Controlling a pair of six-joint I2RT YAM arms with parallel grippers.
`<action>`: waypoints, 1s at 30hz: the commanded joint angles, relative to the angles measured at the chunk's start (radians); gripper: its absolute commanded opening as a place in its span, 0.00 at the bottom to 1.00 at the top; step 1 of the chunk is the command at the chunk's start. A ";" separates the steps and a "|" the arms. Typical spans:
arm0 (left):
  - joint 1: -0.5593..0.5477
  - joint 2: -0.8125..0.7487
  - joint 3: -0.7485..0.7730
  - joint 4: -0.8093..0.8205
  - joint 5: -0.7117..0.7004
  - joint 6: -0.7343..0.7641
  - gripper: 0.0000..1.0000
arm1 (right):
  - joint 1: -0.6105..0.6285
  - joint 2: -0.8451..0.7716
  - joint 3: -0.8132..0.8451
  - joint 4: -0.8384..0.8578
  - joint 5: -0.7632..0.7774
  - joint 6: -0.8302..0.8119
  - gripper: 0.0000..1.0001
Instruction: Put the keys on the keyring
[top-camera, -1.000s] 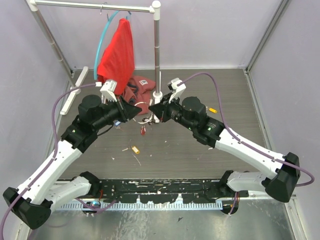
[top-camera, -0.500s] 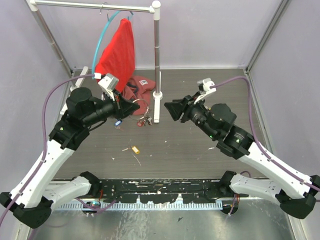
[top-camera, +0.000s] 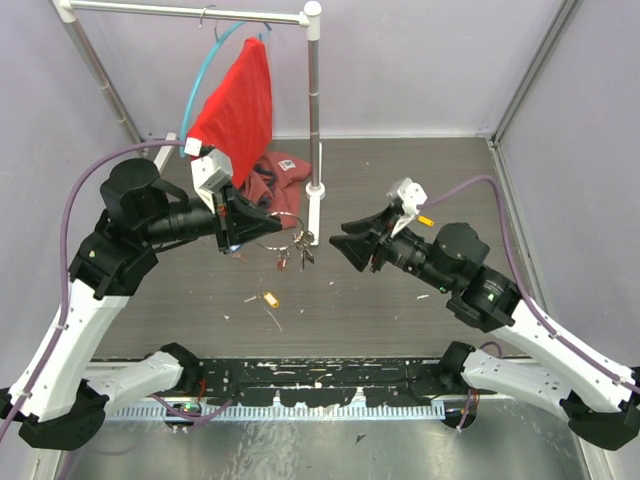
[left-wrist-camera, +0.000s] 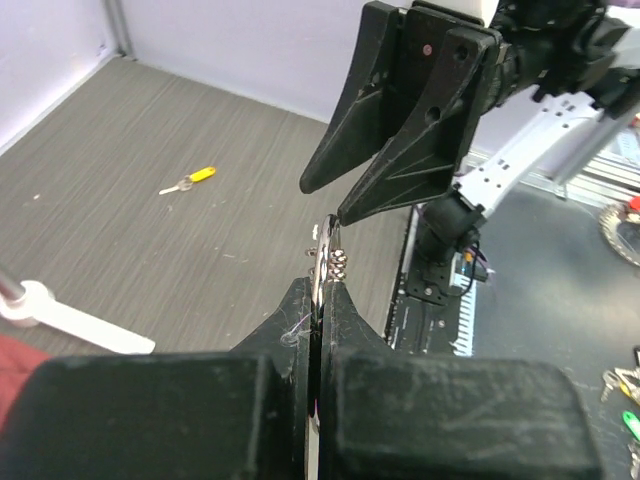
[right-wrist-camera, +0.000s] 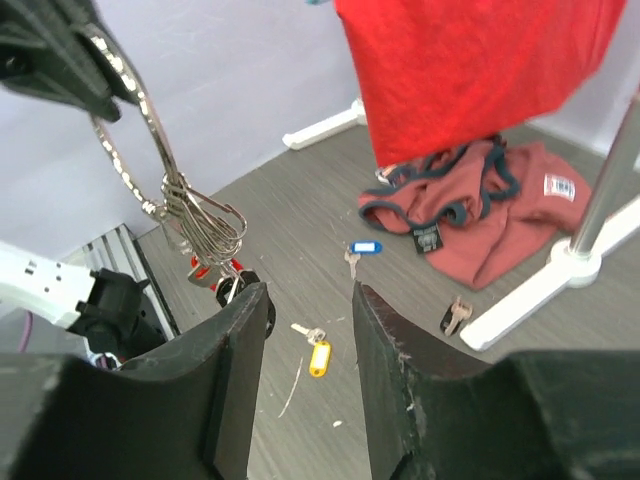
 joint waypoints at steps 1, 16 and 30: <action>-0.006 0.015 0.061 -0.033 0.150 0.031 0.00 | 0.003 -0.087 -0.069 0.218 -0.165 -0.179 0.45; -0.018 0.047 0.102 -0.045 0.191 0.036 0.00 | 0.009 -0.080 -0.130 0.344 -0.359 -0.622 0.43; -0.027 0.040 0.102 -0.036 0.188 0.023 0.00 | 0.014 -0.045 -0.106 0.376 -0.393 -0.607 0.33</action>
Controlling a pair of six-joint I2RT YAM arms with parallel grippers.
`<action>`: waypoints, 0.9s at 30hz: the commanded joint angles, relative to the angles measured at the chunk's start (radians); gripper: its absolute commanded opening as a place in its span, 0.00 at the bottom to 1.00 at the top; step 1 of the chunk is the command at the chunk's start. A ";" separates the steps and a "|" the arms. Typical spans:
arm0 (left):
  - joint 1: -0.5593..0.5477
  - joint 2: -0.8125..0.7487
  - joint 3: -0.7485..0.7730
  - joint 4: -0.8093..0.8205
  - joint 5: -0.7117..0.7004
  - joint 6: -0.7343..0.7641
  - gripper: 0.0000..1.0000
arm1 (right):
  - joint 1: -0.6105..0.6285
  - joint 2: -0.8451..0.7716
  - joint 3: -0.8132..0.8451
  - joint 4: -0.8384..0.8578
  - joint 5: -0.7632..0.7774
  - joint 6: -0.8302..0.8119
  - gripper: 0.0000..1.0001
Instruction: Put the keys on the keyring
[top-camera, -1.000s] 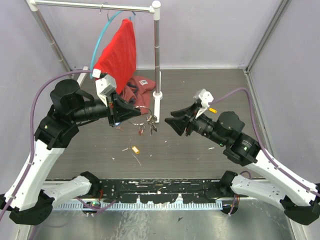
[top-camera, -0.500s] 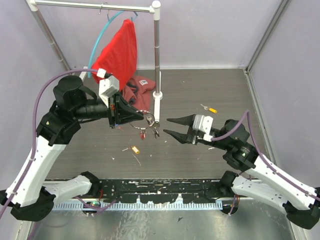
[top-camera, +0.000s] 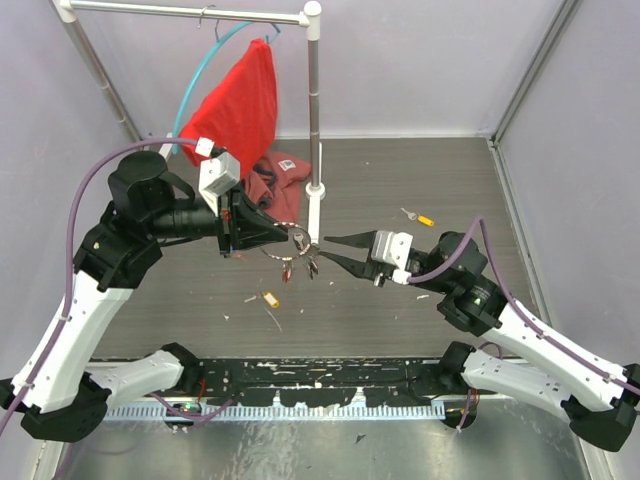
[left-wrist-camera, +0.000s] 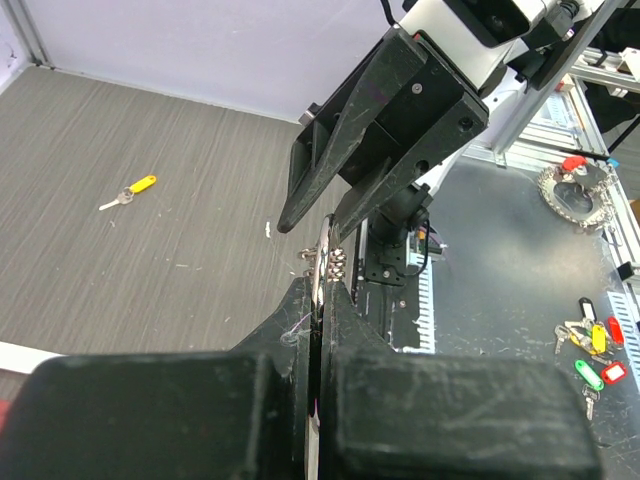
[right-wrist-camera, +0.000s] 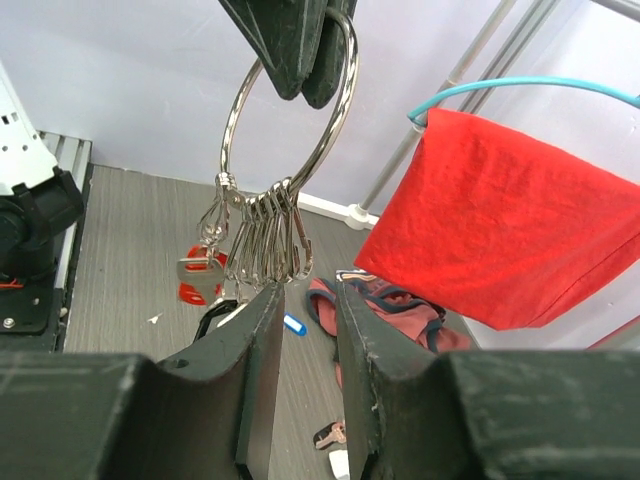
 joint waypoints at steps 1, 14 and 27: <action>-0.008 -0.011 0.036 0.011 0.020 -0.012 0.00 | 0.008 -0.001 0.054 0.088 -0.030 0.007 0.33; -0.013 -0.022 0.021 0.032 0.016 -0.029 0.00 | 0.018 0.024 0.067 0.105 -0.056 0.029 0.33; -0.020 -0.031 0.004 0.051 0.014 -0.041 0.00 | 0.053 0.053 0.085 0.126 -0.034 0.028 0.20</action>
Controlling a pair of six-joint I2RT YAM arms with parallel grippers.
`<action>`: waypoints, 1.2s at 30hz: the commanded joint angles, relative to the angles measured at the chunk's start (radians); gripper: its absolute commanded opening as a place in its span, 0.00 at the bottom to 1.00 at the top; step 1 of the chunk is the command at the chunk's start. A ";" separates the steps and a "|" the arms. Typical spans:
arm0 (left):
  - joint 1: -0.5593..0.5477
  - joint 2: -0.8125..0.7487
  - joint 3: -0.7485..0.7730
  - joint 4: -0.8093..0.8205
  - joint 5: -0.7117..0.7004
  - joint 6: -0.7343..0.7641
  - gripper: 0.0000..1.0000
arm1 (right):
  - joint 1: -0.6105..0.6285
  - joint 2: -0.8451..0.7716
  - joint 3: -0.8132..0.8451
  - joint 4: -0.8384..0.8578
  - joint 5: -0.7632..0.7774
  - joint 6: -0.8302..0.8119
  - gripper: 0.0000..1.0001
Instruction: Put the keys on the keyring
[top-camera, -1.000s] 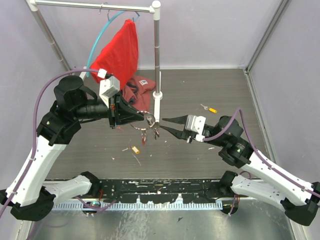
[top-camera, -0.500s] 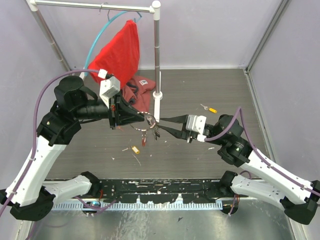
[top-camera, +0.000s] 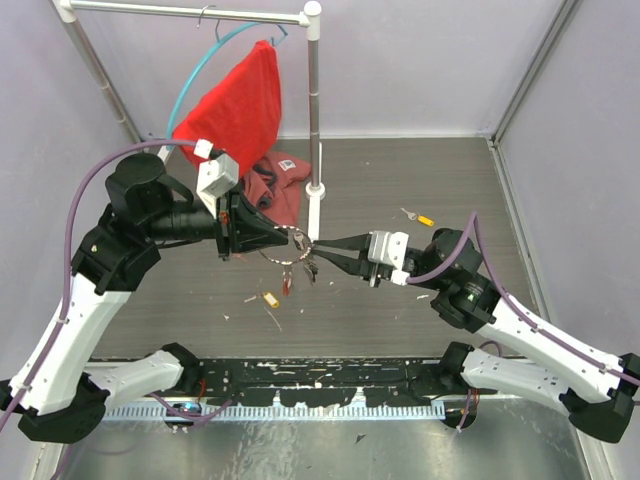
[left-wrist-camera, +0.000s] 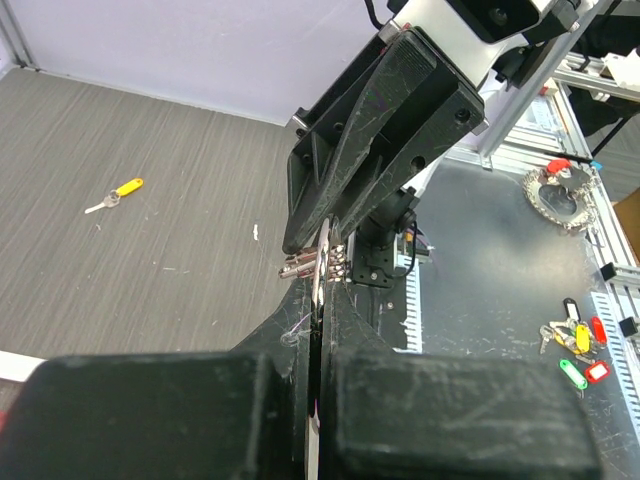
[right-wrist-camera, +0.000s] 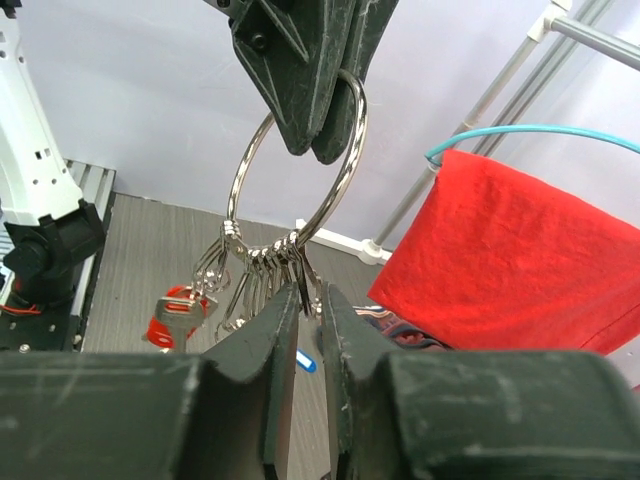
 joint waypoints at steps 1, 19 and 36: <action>-0.004 -0.023 0.004 0.048 0.010 -0.015 0.00 | 0.017 0.007 0.062 0.042 0.001 0.011 0.19; -0.004 -0.057 -0.033 0.048 -0.008 -0.015 0.13 | 0.021 0.000 0.172 -0.237 0.125 -0.243 0.01; -0.005 -0.072 -0.075 0.193 -0.036 -0.173 0.59 | 0.021 -0.003 0.272 -0.635 0.184 -1.052 0.01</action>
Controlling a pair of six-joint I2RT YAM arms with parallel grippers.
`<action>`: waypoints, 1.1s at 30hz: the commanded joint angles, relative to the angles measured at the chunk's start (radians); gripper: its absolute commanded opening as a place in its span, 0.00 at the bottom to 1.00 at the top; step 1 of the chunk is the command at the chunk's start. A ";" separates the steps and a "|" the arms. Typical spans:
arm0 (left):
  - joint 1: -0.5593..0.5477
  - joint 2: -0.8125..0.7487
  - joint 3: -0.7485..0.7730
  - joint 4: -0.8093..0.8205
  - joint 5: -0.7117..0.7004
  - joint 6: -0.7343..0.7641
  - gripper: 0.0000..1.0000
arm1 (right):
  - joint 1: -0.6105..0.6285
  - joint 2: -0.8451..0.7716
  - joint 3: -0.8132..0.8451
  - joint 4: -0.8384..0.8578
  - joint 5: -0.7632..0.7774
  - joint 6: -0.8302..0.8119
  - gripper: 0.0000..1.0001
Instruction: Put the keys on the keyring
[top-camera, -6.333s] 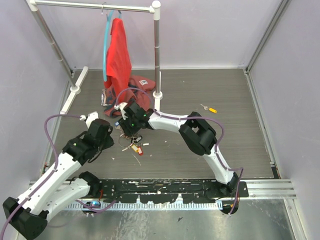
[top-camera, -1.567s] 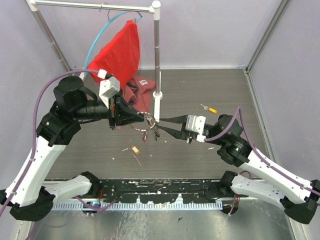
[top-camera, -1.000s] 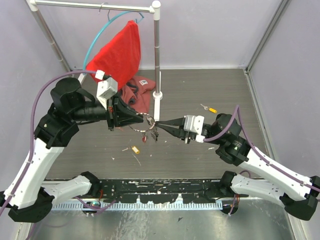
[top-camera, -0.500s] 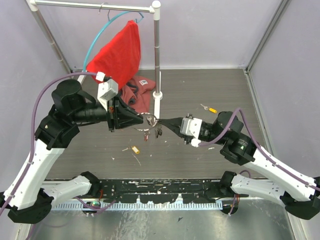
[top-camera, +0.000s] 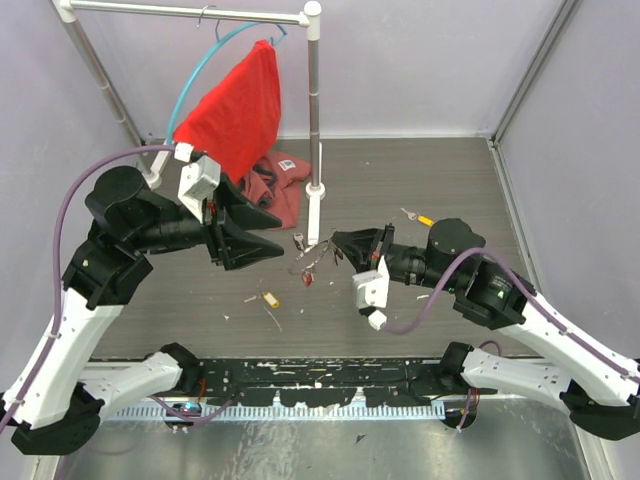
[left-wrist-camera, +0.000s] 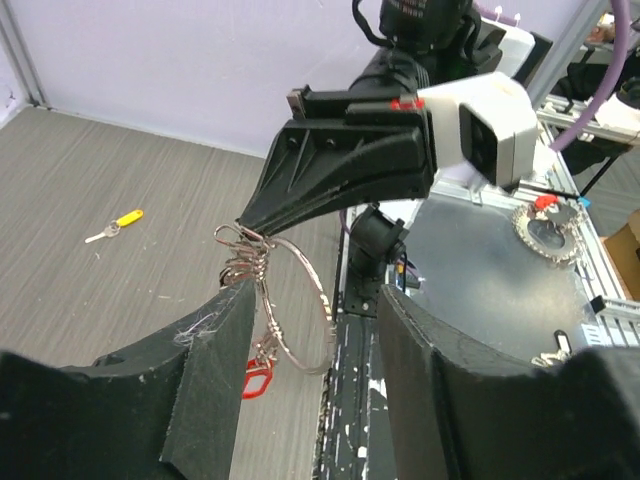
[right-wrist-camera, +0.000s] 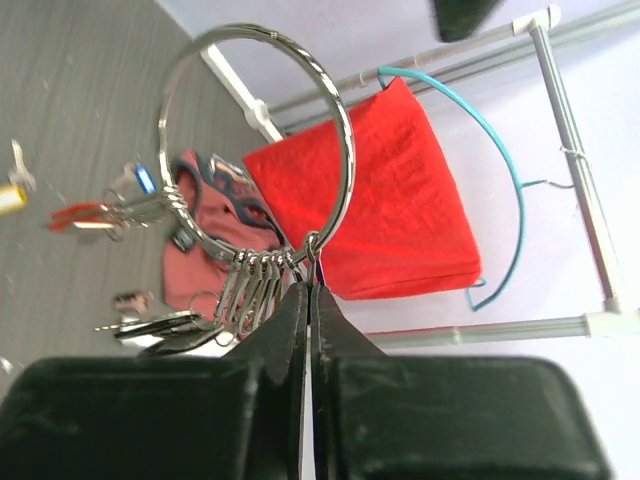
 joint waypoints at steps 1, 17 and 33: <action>-0.004 0.014 -0.007 0.082 -0.043 -0.091 0.60 | -0.001 -0.013 0.044 -0.100 0.068 -0.383 0.01; -0.187 0.282 0.064 0.115 -0.406 -0.182 0.64 | -0.002 0.033 0.100 -0.249 0.354 -0.774 0.01; -0.214 0.271 0.067 0.229 -0.349 -0.195 0.63 | -0.001 -0.039 0.131 -0.241 0.249 -0.779 0.01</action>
